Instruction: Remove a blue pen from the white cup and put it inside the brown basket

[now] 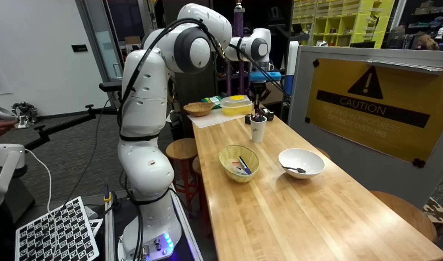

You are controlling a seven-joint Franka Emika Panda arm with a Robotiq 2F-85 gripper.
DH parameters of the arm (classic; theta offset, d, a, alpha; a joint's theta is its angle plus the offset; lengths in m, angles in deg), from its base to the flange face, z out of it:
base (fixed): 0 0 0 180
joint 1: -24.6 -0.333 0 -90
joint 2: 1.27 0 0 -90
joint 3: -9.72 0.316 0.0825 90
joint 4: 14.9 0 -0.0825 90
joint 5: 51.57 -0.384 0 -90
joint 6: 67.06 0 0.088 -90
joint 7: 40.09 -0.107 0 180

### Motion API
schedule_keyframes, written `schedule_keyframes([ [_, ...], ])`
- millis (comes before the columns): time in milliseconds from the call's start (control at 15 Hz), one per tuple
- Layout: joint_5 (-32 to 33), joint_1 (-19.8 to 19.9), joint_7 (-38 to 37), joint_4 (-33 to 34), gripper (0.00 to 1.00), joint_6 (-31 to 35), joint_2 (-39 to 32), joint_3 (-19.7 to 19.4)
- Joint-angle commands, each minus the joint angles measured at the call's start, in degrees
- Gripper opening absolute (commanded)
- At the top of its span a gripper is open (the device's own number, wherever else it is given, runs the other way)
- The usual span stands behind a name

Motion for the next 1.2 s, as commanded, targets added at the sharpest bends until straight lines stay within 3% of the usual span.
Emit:
schedule_keyframes([
  [0, 0.08, -0.51, -1.33, -1.52, 0.03, -2.3, 4.36, 0.12],
  [600, -0.67, -0.13, -4.23, -4.02, 0.03, -6.74, 14.42, -0.79],
  [1133, -5.76, 0.47, -8.61, -17.38, 0.03, -6.32, 24.95, -4.0],
])
